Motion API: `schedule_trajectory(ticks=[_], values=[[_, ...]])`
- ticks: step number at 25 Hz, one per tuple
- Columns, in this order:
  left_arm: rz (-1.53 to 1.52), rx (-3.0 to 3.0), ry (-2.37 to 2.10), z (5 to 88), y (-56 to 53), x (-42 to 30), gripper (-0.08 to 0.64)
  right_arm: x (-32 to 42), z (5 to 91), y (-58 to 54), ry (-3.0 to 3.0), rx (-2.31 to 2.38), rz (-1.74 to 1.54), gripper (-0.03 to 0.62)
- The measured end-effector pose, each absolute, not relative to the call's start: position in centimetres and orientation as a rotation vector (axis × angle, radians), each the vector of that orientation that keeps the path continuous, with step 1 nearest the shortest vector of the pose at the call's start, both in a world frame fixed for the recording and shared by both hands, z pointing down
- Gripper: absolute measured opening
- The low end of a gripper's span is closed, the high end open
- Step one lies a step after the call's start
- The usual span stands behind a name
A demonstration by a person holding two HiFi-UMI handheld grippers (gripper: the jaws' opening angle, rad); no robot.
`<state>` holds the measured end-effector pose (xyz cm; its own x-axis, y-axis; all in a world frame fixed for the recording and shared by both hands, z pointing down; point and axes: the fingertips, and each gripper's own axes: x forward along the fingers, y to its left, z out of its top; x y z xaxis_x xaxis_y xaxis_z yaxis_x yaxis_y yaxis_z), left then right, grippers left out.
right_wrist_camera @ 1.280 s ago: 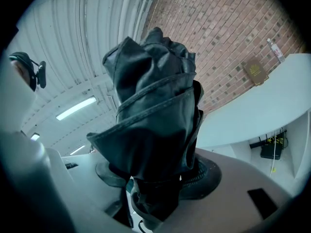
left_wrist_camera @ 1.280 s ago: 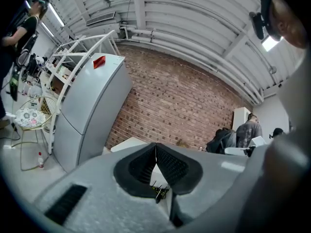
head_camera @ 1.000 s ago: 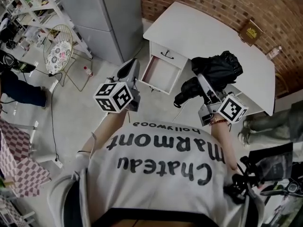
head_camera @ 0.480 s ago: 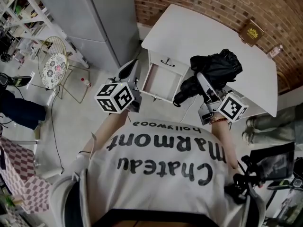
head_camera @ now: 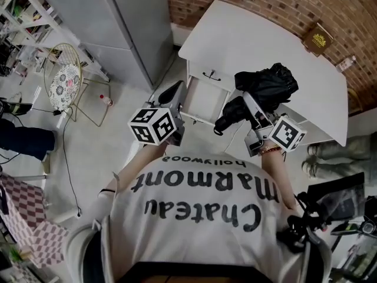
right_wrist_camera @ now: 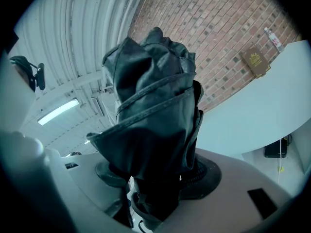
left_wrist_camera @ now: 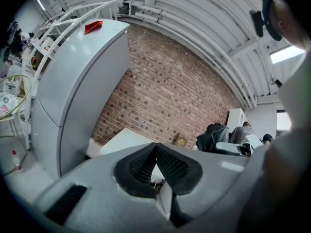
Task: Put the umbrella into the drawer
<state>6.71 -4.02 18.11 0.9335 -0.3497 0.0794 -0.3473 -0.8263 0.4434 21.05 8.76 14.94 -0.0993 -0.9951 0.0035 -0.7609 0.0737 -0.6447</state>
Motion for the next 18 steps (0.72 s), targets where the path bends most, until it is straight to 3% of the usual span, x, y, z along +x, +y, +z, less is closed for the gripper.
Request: schedule_trajectory(ticks=[18], values=[[0.052, 2.501, -0.577, 22.5, -6.3, 7.0, 0.015, 21.3, 18.9, 0.9, 2.068, -1.693, -0.858, 0.255]])
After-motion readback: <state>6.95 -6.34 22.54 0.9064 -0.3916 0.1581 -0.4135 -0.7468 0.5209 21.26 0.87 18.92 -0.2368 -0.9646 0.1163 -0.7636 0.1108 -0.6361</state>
